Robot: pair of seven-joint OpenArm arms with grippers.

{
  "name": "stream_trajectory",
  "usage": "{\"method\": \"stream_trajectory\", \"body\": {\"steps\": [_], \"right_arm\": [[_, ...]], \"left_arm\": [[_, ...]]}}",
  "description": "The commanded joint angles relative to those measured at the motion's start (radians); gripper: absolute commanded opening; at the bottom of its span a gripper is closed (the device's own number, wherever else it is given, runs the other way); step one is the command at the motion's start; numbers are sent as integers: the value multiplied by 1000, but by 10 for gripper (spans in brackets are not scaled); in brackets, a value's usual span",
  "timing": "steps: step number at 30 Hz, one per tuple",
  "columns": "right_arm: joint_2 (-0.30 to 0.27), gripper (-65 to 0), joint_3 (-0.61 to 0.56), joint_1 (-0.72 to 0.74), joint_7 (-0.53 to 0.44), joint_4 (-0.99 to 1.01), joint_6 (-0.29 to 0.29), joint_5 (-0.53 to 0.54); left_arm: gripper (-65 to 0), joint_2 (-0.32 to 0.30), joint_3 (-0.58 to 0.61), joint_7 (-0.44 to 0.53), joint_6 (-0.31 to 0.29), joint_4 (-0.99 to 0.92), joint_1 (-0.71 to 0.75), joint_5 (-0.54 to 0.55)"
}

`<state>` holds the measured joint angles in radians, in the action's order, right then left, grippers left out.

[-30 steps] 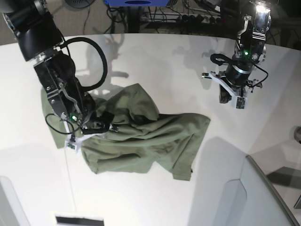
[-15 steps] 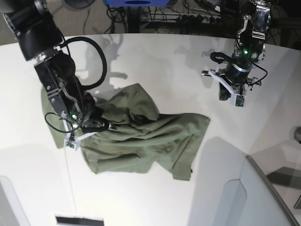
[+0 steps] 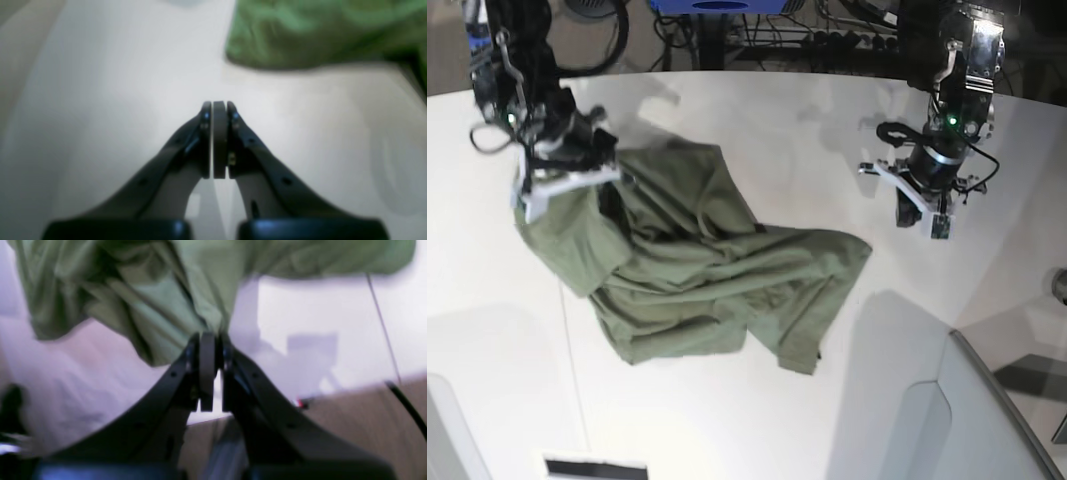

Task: Layout the t-shirt on the table in an organized manner, then fold the t-shirt properly
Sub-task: 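Grasp the shirt with the left gripper while the right holds an edge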

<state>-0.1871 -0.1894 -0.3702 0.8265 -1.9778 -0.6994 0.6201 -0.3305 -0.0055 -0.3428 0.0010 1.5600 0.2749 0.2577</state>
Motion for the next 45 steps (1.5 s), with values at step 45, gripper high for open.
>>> {"method": "stream_trajectory", "body": {"steps": [45], "right_arm": [[8,-647,-3,-172,-155,2,1,5]], "left_arm": [[-650,430,654,382,-255,-1239,-909,-5]]}}
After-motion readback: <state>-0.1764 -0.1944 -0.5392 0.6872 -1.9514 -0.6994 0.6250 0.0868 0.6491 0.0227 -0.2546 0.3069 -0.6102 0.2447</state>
